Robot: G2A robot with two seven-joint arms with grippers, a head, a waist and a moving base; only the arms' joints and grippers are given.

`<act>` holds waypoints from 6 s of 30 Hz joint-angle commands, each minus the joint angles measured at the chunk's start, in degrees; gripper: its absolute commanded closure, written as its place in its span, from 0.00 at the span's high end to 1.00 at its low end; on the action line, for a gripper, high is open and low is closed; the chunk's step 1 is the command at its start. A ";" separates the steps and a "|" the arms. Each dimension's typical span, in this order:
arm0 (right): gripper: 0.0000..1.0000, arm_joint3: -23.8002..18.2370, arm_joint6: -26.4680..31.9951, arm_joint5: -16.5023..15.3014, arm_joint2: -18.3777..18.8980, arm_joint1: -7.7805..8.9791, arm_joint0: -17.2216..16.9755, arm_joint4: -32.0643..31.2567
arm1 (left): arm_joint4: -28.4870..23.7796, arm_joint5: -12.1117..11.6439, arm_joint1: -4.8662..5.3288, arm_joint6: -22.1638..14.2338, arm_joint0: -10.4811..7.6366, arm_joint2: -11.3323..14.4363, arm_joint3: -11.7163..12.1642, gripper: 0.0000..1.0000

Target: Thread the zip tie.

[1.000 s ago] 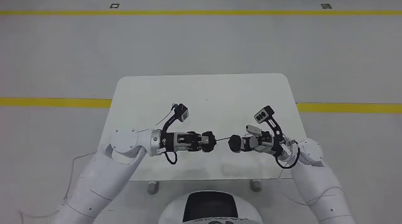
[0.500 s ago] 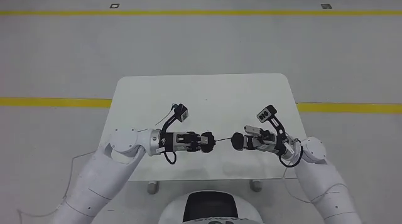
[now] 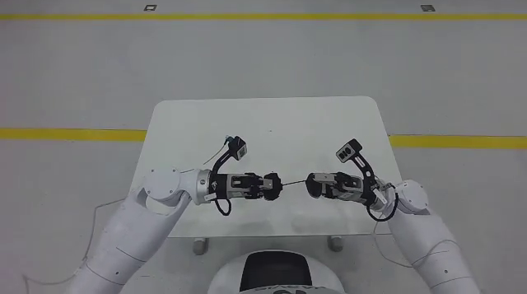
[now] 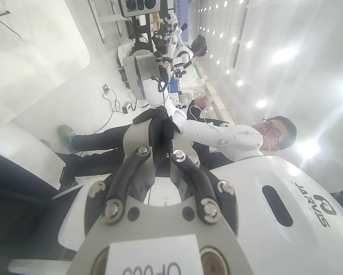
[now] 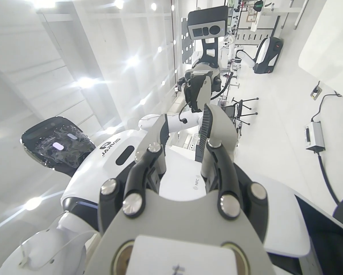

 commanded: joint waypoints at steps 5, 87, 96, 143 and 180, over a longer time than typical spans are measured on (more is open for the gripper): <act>0.26 0.30 0.00 -0.77 -0.66 0.80 0.20 1.09 | 0.00 0.00 0.00 0.00 0.00 0.00 0.00 0.00; 0.00 1.42 -2.46 -5.36 -5.68 1.53 2.27 5.59 | 0.00 0.00 0.00 0.00 0.00 0.00 0.00 1.00; 0.00 -0.58 -6.55 -5.36 -6.05 0.32 0.69 13.66 | -0.74 -2.41 -0.54 5.30 -0.61 2.20 0.09 1.00; 0.00 -2.92 -12.36 -4.08 -8.07 -1.73 -0.53 10.27 | -2.00 -4.29 -1.24 13.47 -2.63 7.02 1.15 1.00; 0.00 -2.30 -11.46 -3.39 -8.13 -2.28 -0.59 9.89 | -5.35 -3.90 -0.63 12.47 -2.14 7.03 1.37 1.00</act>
